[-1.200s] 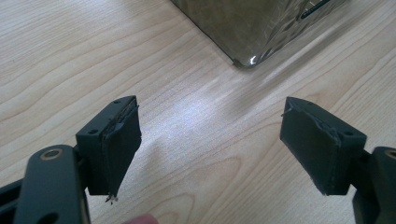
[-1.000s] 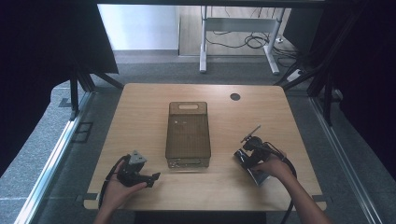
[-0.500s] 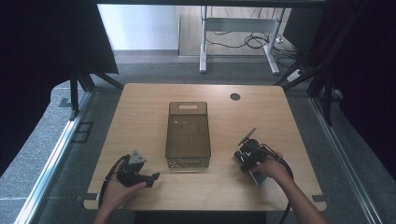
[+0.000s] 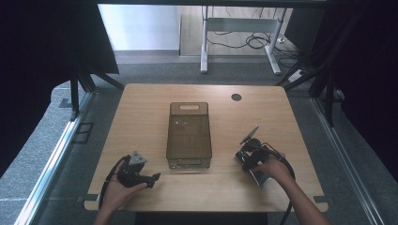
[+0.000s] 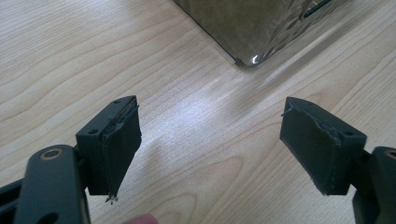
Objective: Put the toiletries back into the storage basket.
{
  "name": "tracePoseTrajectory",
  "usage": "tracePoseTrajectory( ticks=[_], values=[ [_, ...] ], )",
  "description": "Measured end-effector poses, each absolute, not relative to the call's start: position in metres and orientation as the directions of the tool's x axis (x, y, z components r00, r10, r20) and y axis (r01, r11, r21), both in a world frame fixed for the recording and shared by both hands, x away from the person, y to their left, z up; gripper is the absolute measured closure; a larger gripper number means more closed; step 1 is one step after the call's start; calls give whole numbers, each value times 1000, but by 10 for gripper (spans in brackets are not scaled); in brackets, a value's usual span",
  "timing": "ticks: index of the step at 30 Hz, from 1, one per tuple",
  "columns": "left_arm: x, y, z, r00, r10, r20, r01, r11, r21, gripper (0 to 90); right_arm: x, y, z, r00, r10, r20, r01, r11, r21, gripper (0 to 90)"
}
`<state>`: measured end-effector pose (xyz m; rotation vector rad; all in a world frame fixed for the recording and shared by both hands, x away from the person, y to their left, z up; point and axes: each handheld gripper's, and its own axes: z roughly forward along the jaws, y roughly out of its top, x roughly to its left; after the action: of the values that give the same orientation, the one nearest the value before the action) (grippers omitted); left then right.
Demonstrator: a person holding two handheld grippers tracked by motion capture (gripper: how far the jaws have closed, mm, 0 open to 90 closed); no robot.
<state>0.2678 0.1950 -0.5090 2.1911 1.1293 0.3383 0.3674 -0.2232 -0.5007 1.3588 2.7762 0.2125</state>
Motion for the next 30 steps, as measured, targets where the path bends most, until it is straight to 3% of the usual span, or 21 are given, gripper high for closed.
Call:
tracePoseTrajectory(
  ticks=[19,30],
  values=[
    [268,194,-509,598,799,-61,635,-426,644,208,368,-223,-462,-609,784,119,788,580,206,461],
    [268,195,-508,596,801,-64,636,-421,647,208,372,-212,-435,-626,772,112,773,596,214,464]
  ],
)
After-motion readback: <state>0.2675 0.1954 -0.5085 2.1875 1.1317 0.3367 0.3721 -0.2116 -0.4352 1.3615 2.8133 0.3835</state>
